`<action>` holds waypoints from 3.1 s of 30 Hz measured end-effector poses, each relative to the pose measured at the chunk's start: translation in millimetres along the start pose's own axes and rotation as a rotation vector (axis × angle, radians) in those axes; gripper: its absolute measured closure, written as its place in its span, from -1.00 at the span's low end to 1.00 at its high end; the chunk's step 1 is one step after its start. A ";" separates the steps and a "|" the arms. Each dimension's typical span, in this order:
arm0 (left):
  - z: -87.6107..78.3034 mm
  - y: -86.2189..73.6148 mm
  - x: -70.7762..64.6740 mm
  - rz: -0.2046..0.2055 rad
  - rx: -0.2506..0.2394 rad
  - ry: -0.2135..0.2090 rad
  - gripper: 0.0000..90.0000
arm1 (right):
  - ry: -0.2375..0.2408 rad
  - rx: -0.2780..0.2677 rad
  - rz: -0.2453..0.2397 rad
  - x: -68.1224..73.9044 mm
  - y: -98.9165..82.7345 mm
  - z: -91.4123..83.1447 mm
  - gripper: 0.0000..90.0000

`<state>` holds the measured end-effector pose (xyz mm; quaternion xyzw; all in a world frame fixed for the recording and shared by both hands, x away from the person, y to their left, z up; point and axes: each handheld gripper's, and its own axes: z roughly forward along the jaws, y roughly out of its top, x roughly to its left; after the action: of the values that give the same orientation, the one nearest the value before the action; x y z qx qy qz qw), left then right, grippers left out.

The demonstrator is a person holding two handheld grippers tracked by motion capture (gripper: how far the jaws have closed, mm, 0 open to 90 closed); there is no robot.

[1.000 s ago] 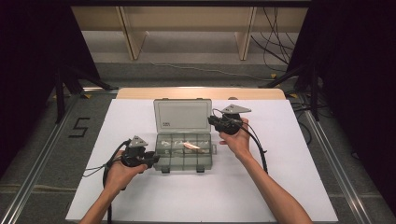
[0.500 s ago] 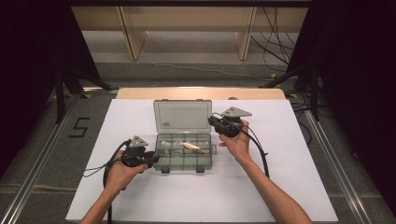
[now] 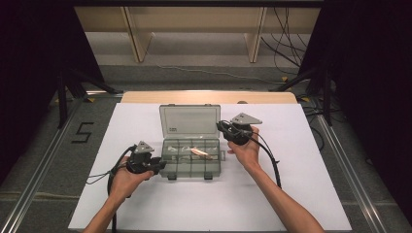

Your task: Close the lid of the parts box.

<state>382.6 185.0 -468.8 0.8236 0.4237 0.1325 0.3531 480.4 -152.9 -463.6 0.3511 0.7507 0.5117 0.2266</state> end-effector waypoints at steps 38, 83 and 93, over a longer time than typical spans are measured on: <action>-49.2 90.2 32.8 0.291 -0.357 0.165 -0.32 | -0.031 -0.021 0.005 6.7 -3.1 -3.6 0.87; -23.4 154.0 62.8 0.254 -0.332 0.220 1.00 | -0.034 -0.028 0.001 7.9 -3.7 -4.3 0.87; -16.1 158.7 67.1 0.288 -0.293 0.228 1.00 | -0.042 -0.011 0.000 8.2 -3.5 -6.1 0.87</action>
<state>510.8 183.6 -352.6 0.7953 0.3150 0.3338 0.3962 469.7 -151.2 -464.4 0.3603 0.7432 0.5082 0.2441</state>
